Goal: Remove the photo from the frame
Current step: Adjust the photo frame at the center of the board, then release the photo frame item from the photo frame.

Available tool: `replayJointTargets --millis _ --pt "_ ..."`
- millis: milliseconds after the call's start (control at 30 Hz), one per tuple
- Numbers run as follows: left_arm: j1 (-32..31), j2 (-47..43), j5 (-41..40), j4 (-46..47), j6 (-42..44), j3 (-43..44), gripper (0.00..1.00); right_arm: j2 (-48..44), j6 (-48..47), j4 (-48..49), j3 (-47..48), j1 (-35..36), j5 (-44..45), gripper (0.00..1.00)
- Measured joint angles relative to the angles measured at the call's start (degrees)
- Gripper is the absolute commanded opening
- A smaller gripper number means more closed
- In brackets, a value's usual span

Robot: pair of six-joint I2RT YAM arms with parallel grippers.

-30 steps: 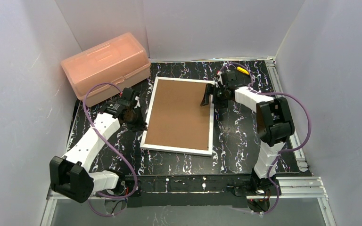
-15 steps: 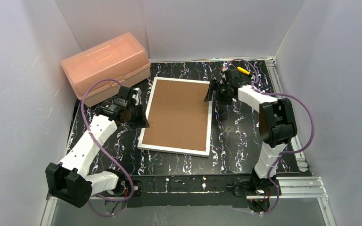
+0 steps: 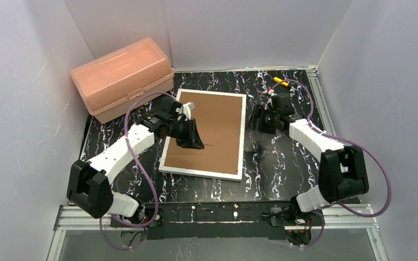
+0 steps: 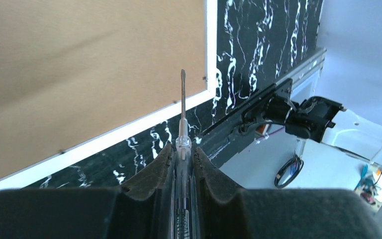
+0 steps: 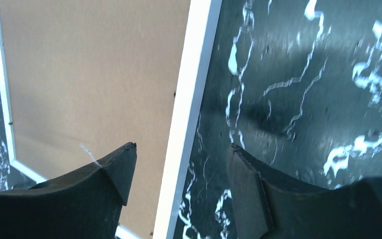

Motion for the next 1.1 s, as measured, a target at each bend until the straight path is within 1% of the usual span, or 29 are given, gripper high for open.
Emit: replayJointTargets --millis 33,100,233,367,633,833,1100 --pt "-1.16 0.87 0.22 0.68 -0.37 0.0 0.0 -1.62 0.26 0.04 -1.7 0.0 -0.22 0.63" --pt "-3.63 2.86 0.81 1.86 -1.07 0.13 0.0 -4.48 0.9 -0.15 -4.74 0.0 -0.72 0.57" --pt "-6.64 6.23 1.29 3.87 -2.34 0.59 0.0 -7.89 1.88 0.0 -9.18 0.0 -2.08 0.53" --pt "-8.57 8.26 1.36 6.08 -3.41 0.68 0.0 -9.86 3.04 1.68 -13.75 0.0 -5.2 0.53" --pt "-10.91 13.11 2.73 7.72 -4.42 1.07 0.0 -10.14 6.69 10.78 -22.38 0.02 -14.82 0.53" --pt "-11.54 16.5 4.9 7.15 -4.37 2.03 0.0 -7.72 7.52 15.85 -24.15 0.26 -19.45 0.49" --pt "-11.54 18.8 6.95 6.84 -4.42 3.1 0.0 -7.15 7.04 16.68 -24.57 0.42 -20.74 0.48"
